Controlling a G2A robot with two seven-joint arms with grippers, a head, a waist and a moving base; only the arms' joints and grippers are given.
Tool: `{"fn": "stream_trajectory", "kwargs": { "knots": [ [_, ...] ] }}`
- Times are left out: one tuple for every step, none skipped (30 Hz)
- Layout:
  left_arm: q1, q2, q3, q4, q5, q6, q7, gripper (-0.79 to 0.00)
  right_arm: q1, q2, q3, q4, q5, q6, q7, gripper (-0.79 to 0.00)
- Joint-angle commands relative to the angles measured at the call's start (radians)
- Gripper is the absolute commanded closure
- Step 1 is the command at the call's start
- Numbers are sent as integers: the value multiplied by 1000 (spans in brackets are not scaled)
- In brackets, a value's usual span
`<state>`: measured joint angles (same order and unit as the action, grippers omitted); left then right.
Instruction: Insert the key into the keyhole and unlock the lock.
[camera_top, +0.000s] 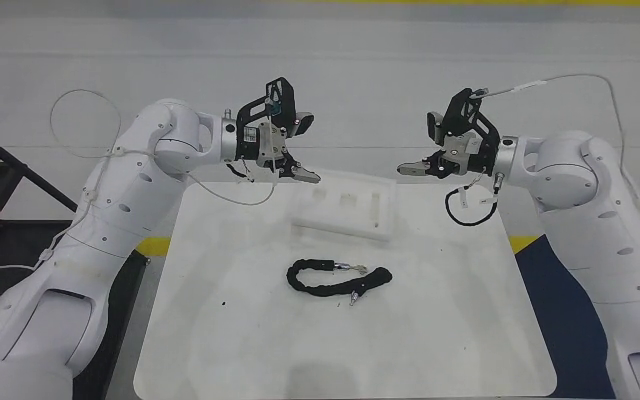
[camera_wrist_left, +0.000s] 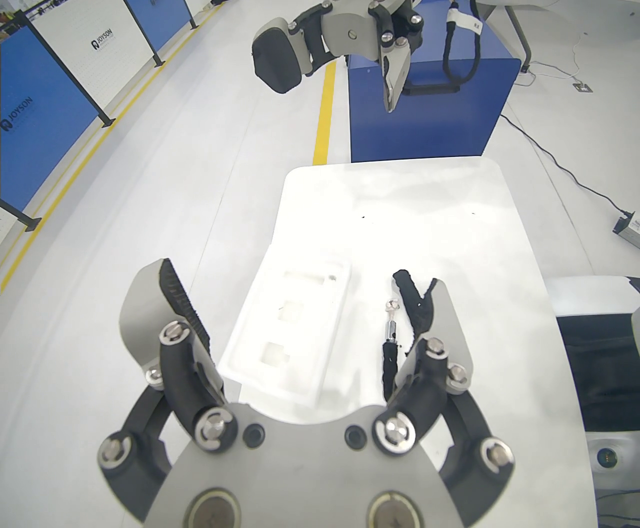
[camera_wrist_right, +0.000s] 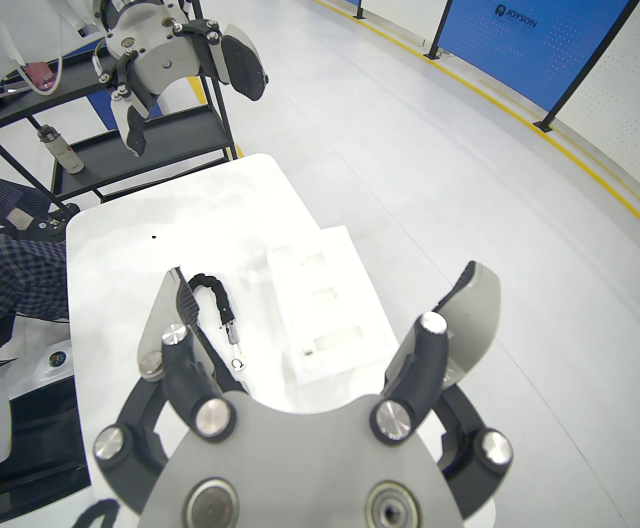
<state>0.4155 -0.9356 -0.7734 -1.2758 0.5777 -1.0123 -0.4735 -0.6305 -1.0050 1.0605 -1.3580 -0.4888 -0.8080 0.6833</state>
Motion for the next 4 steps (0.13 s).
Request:
{"fn": "stream_trajectory", "kwargs": {
  "knots": [
    [0,0,0,0,0,0,0,-785,0,0,0,0,0,0,0,-785],
    [0,0,0,0,0,0,0,-785,0,0,0,0,0,0,0,-784],
    [0,0,0,0,0,0,0,-785,0,0,0,0,0,0,0,-784],
    [0,0,0,0,0,0,0,-785,0,0,0,0,0,0,0,-784]
  ]
}}
